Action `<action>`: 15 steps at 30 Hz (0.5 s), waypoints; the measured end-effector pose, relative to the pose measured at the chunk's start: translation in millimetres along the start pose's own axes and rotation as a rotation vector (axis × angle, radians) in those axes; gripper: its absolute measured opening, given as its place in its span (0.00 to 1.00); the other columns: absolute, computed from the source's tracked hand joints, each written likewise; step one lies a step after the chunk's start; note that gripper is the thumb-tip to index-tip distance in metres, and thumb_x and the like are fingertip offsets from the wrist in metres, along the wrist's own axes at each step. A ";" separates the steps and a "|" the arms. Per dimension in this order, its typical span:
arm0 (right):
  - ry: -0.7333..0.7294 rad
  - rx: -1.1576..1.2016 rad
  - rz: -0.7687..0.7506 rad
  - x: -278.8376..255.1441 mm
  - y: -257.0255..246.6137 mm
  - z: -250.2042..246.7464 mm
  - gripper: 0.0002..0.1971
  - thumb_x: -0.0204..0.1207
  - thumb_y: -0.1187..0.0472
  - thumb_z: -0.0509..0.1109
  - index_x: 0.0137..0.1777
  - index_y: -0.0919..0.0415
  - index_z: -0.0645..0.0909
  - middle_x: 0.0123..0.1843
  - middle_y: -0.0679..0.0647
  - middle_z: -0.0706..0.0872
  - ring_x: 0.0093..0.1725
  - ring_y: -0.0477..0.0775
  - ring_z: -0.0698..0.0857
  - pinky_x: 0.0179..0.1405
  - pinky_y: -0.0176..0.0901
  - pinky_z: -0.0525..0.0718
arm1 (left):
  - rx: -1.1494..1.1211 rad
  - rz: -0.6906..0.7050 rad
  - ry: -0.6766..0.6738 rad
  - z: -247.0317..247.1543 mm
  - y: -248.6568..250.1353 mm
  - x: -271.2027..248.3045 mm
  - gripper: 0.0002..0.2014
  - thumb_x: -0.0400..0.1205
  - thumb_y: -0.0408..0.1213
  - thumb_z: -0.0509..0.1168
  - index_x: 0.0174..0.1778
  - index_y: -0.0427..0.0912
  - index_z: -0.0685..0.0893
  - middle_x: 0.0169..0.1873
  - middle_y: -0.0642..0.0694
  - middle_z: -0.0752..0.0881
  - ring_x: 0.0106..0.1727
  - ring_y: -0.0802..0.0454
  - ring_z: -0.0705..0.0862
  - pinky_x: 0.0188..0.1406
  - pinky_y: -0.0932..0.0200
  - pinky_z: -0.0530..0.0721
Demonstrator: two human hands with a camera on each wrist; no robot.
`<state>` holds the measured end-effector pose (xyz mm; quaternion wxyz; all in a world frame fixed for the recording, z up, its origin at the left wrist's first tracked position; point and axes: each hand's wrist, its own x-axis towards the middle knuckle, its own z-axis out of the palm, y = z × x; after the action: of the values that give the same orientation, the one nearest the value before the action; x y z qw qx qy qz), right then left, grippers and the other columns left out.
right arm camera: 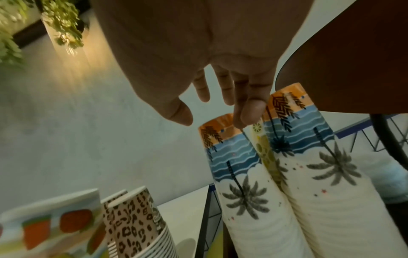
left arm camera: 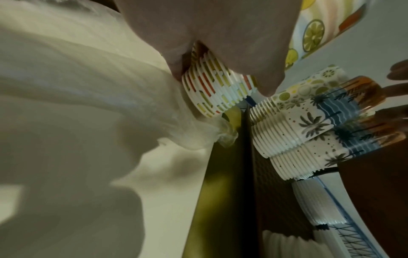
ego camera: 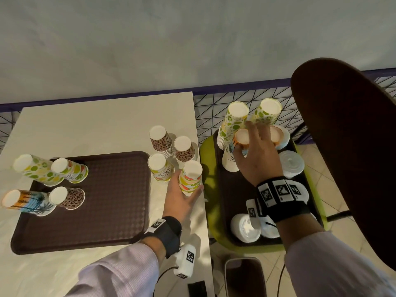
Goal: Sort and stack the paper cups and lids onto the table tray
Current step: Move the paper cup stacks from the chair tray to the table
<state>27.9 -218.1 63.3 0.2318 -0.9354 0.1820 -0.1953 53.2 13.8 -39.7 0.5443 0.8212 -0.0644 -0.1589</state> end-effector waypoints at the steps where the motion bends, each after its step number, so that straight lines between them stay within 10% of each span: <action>1: -0.022 -0.018 -0.003 -0.6 1.0 2.8 0.32 0.78 0.57 0.73 0.81 0.59 0.69 0.77 0.62 0.72 0.71 0.65 0.78 0.57 0.59 0.87 | 0.013 -0.002 0.003 0.2 0.2 -0.5 0.32 0.78 0.50 0.81 0.71 0.70 0.69 0.69 0.54 0.83 0.68 0.55 0.83 0.71 0.55 0.80; 15: -0.109 -0.049 -0.057 -2.2 11.9 24.2 0.27 0.79 0.65 0.74 0.77 0.61 0.72 0.79 0.63 0.71 0.73 0.69 0.78 0.66 0.59 0.83 | 0.098 -0.143 0.028 -5.9 -4.7 -6.2 0.38 0.75 0.52 0.82 0.80 0.52 0.74 0.63 0.59 0.84 0.64 0.56 0.83 0.65 0.59 0.77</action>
<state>33.9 -218.2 36.9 0.2130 -0.9548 0.1472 -0.1460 49.0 22.5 -40.6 0.4917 0.8514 -0.0056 -0.1825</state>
